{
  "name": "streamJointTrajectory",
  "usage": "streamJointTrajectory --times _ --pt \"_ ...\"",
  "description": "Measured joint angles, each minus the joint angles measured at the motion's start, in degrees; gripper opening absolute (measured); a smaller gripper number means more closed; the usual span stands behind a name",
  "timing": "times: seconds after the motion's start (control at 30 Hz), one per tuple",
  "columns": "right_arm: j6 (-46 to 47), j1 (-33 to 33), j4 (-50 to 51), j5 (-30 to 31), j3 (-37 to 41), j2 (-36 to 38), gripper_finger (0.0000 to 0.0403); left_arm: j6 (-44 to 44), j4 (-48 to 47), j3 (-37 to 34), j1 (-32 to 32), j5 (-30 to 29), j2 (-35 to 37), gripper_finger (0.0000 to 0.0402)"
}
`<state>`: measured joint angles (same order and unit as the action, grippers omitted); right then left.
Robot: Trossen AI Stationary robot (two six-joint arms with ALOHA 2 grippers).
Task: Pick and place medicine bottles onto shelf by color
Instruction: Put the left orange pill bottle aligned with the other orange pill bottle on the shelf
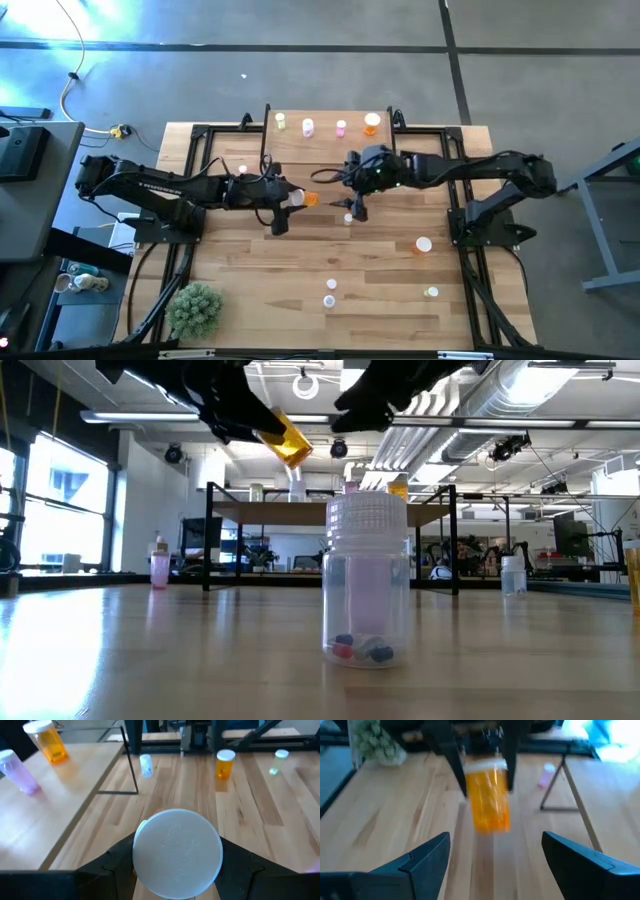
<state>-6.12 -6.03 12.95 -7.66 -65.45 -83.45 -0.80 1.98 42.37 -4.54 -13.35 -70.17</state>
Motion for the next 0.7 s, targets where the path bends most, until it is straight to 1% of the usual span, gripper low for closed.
streamJointTrajectory --times 0.37,0.6,0.7 --pt "0.10 0.58 -9.17 0.75 0.02 -6.26 0.0307 0.51 3.67 0.00 0.00 -1.19 -0.44 0.0198" --pt "0.10 0.58 -10.10 -0.30 -1.79 -8.61 0.0307 0.57 5.39 -0.01 0.00 -1.36 -0.44 0.0198" --pt "1.20 0.58 -9.90 -1.31 -2.47 -9.58 0.0307 0.59 5.71 -0.02 0.00 -2.67 -0.44 0.0198"
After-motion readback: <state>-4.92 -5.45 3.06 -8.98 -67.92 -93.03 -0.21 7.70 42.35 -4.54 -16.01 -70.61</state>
